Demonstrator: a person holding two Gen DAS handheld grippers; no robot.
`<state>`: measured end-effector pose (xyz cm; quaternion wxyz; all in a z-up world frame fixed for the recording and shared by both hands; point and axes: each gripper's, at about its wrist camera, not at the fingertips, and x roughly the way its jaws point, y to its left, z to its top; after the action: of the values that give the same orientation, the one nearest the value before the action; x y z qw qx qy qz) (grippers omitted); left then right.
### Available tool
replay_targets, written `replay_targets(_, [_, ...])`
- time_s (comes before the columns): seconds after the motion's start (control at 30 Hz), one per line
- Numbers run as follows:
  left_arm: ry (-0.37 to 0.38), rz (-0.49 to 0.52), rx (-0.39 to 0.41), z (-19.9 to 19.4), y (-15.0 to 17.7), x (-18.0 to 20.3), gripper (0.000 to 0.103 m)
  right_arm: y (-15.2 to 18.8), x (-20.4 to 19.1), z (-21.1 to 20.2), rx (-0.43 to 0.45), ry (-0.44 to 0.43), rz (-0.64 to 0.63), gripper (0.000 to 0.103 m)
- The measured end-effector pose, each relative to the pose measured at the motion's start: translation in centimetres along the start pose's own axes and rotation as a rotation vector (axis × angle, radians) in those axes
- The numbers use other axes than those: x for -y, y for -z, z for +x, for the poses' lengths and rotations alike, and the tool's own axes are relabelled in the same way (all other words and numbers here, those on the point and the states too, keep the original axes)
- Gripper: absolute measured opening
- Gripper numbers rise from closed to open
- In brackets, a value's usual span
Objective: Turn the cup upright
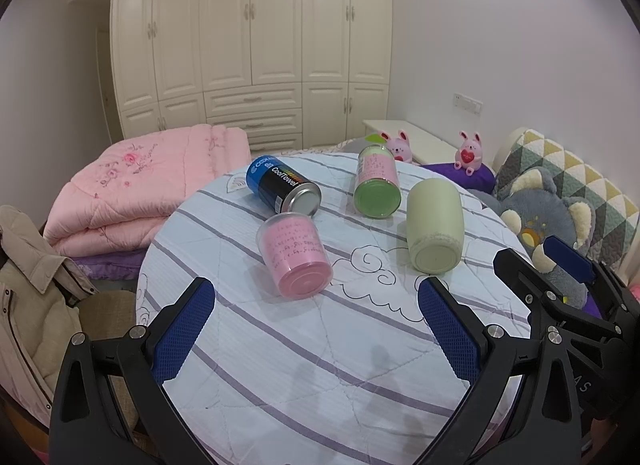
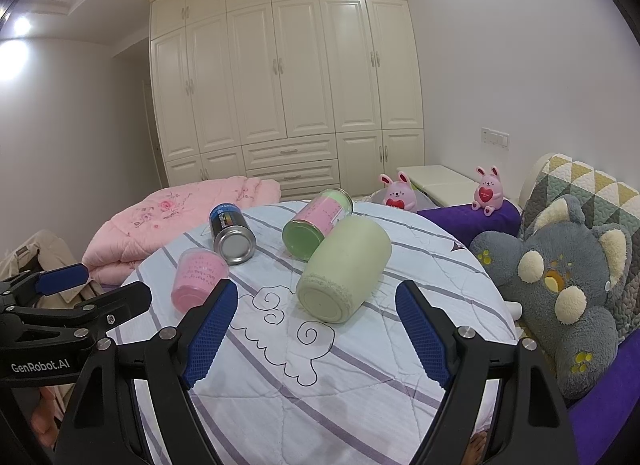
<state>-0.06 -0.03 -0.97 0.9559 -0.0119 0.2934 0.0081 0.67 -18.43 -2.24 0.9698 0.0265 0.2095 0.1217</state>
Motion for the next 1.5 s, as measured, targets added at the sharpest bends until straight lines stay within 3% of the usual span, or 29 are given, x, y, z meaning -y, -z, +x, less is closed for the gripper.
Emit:
replay_targets(0.97, [-0.002, -0.006, -0.027, 1.3, 0.2, -0.6, 0.103, -0.2, 0.0, 1.0, -0.033, 0.021, 0.015, 0.083])
replay_targets(1.3, [-0.006, -0.039, -0.056, 3.0, -0.3, -2.2, 0.103, -1.1, 1.6, 4.5, -0.1, 0.09, 0.139, 0.083])
replay_targets(1.5, [-0.014, -0.059, -0.077, 4.5, -0.8, -3.0, 0.103, -1.6, 2.1, 7.5, -0.157, 0.084, 0.201, 0.083])
